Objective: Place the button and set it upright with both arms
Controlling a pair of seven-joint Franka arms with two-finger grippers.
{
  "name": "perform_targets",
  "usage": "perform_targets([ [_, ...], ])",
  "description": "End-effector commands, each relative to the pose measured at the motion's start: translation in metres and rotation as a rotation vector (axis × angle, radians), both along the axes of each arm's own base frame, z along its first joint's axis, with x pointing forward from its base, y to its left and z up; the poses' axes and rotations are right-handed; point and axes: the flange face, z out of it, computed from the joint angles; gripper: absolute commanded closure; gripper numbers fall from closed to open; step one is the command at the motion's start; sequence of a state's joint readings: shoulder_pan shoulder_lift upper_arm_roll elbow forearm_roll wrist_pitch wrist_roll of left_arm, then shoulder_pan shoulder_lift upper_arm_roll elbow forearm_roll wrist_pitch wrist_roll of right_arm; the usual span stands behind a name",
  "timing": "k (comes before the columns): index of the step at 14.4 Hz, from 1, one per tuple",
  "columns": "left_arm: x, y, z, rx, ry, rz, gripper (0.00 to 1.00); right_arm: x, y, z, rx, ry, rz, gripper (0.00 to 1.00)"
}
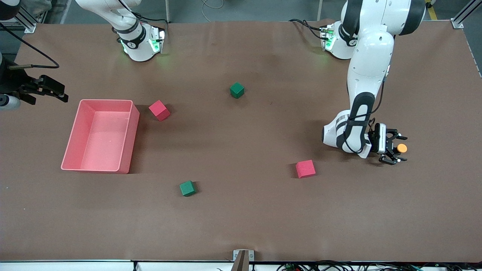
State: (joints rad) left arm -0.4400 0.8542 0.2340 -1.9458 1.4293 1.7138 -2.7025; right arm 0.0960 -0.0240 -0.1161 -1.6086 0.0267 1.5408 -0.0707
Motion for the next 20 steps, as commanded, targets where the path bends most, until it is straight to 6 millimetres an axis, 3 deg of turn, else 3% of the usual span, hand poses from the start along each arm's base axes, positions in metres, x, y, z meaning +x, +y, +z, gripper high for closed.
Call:
perform_targets([
  [1,0.012,-0.006,0.034,-0.006,0.007,-0.006,0.00,-0.009,-0.002,0.001,-0.006,0.001,0.009,0.00],
  [5,0.028,-0.016,0.080,-0.028,0.070,0.006,0.00,-0.009,-0.002,0.001,-0.006,0.001,0.009,0.00],
  [10,0.071,-0.056,0.207,-0.340,0.206,-0.037,0.00,-0.009,-0.002,0.001,-0.006,0.001,0.009,0.00],
  [14,0.104,-0.078,0.266,-0.522,0.361,-0.050,0.00,-0.009,-0.002,0.001,-0.006,0.001,0.009,0.00],
  [16,0.114,-0.066,0.297,-0.616,0.427,-0.059,0.00,-0.009,-0.002,0.001,-0.006,0.001,0.009,0.00],
  [18,0.120,-0.070,0.323,-0.710,0.525,-0.113,0.00,-0.009,-0.002,0.001,-0.006,0.001,0.009,0.00],
  [20,0.123,-0.054,0.356,-0.840,0.596,-0.169,0.00,-0.009,-0.002,0.001,-0.006,0.001,0.009,0.00],
])
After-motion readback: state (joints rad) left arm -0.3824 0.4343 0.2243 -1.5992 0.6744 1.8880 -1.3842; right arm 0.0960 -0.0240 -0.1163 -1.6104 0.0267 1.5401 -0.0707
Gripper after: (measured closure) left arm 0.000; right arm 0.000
